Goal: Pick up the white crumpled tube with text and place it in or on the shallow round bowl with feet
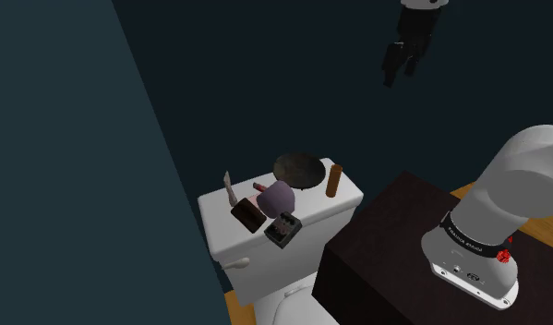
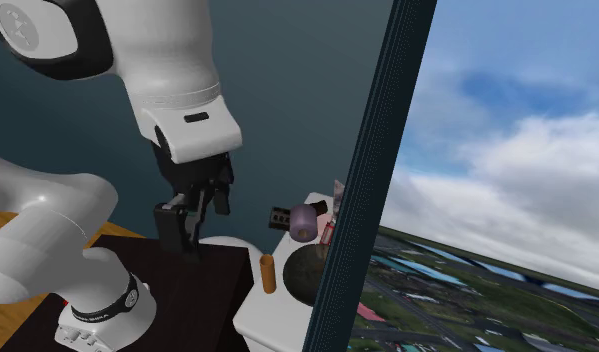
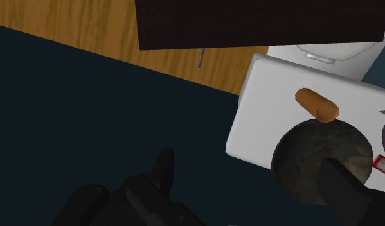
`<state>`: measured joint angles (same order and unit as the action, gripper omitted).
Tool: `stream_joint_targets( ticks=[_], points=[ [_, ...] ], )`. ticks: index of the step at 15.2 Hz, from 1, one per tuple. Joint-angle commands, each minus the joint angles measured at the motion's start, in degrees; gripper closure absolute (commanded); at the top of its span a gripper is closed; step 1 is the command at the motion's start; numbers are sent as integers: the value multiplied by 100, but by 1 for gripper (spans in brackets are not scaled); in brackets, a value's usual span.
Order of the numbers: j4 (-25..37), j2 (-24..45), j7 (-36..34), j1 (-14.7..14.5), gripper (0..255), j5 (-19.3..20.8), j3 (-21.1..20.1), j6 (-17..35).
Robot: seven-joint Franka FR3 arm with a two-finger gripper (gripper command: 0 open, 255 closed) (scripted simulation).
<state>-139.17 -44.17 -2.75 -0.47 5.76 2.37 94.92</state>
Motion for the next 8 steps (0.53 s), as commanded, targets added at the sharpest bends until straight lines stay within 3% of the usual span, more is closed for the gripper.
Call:
stream_joint_targets(
  ticks=[1,8],
  points=[
    [0,0,0,0,0,0,0,0],
    [-7,986,397,-510,0,-265,-131,1197]
  ],
)
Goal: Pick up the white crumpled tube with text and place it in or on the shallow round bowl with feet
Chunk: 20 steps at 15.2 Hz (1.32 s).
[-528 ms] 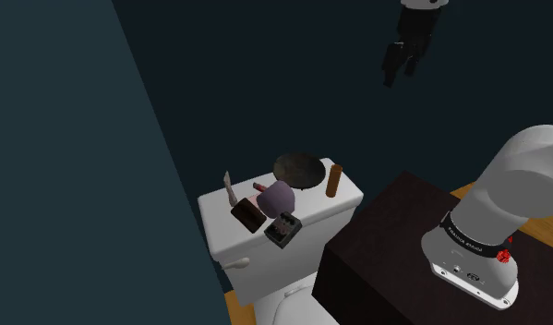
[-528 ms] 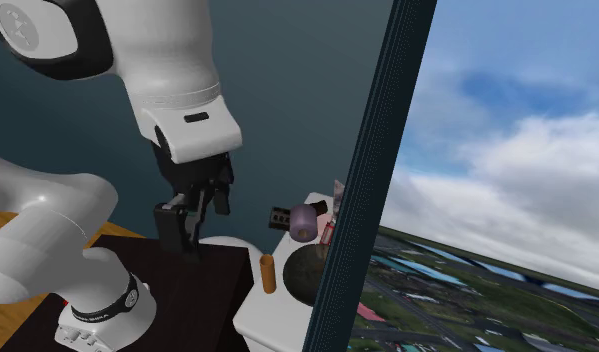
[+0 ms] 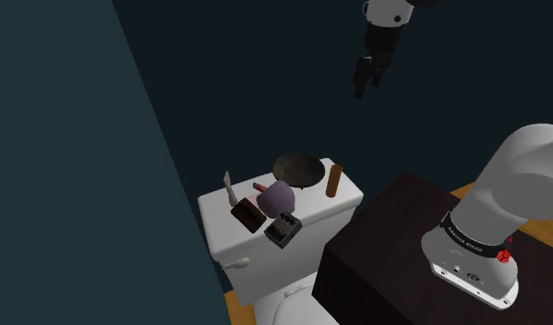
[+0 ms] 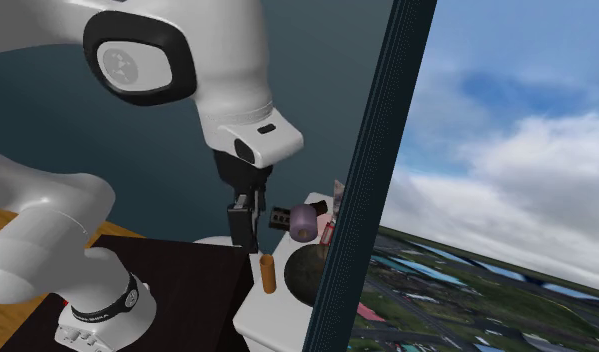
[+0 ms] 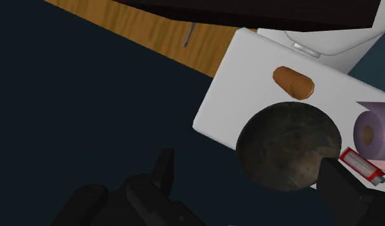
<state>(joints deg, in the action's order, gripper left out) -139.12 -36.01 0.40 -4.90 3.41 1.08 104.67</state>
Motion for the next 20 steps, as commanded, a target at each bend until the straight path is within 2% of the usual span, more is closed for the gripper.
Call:
stream_joint_targets(
  ticks=[1,11,20],
  points=[
    [8,320,144,-137,0,-68,-26,382],
    [459,1861,797,-801,0,-431,-318,1775],
    [1176,3213,1388,-1300,0,-653,-685,2686]
  ],
)
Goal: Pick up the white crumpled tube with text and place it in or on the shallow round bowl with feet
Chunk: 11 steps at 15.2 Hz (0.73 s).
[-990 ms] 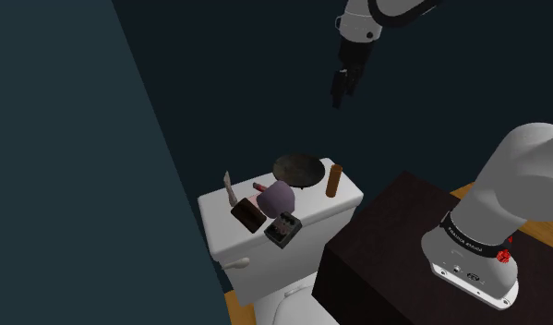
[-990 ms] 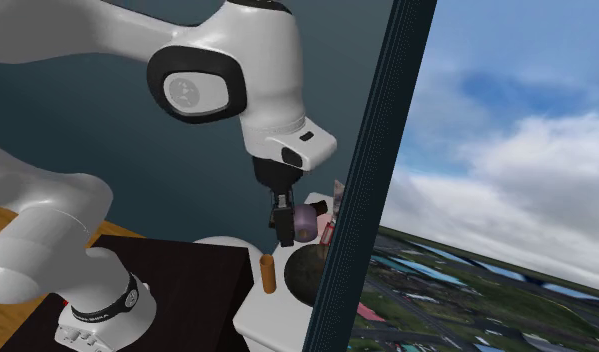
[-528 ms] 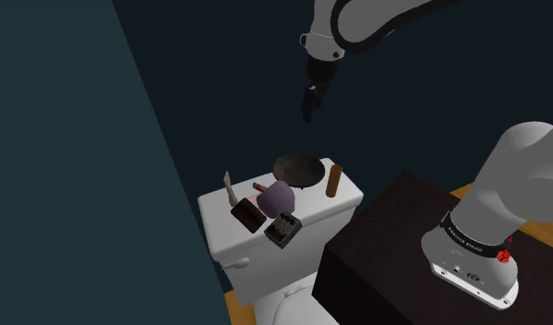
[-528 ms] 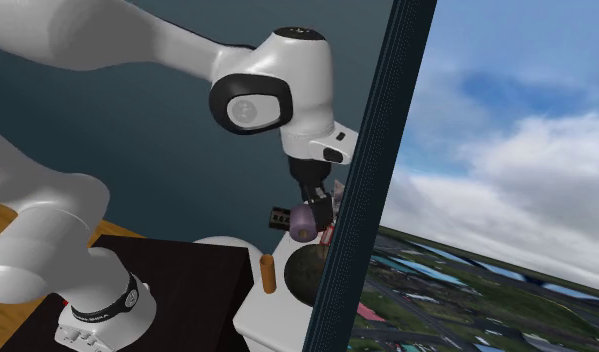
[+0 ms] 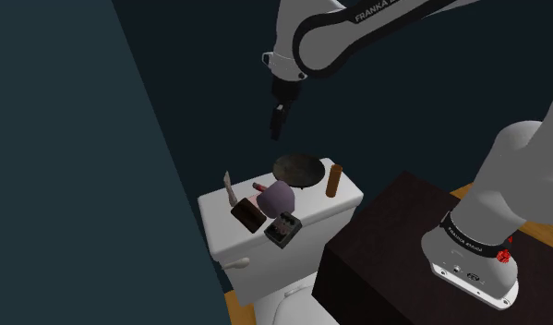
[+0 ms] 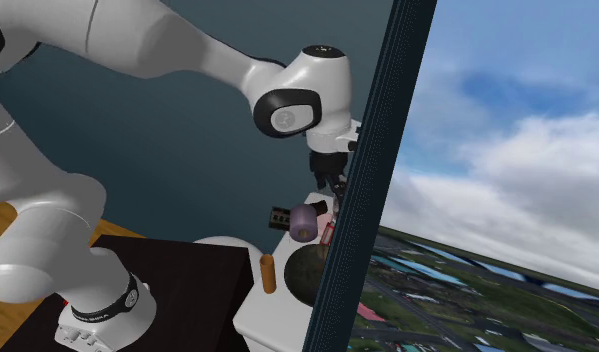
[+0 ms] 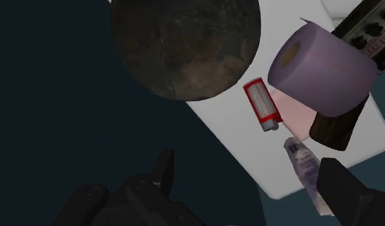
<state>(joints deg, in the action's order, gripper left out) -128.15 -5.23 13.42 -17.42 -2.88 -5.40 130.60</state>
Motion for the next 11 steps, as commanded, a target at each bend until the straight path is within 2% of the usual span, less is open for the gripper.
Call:
stream_joint_targets(
  ticks=[1,11],
  points=[
    [171,281,148,-97,0,-36,-84,174],
    [1208,1670,682,-578,0,22,-568,815]
  ],
)
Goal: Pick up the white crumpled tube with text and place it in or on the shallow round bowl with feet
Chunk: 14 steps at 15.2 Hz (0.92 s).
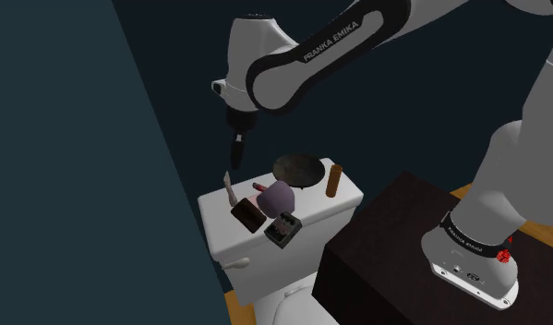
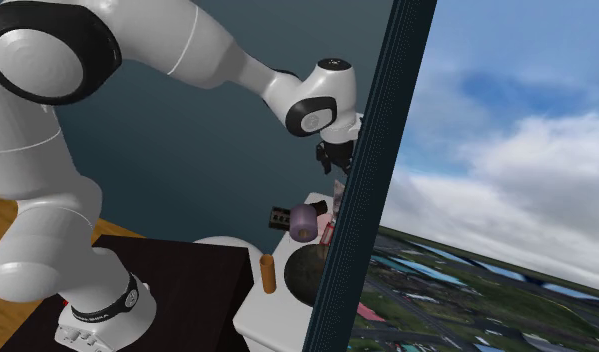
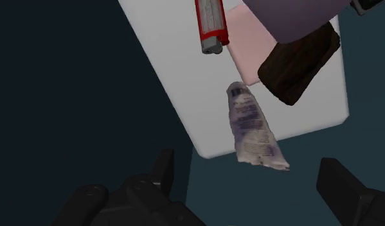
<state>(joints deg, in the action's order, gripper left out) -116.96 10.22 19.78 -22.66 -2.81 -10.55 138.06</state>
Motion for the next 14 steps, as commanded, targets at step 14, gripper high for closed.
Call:
stream_joint_targets(
  ticks=[14],
  points=[
    [314,823,54,-218,0,174,-103,587]
  ],
)
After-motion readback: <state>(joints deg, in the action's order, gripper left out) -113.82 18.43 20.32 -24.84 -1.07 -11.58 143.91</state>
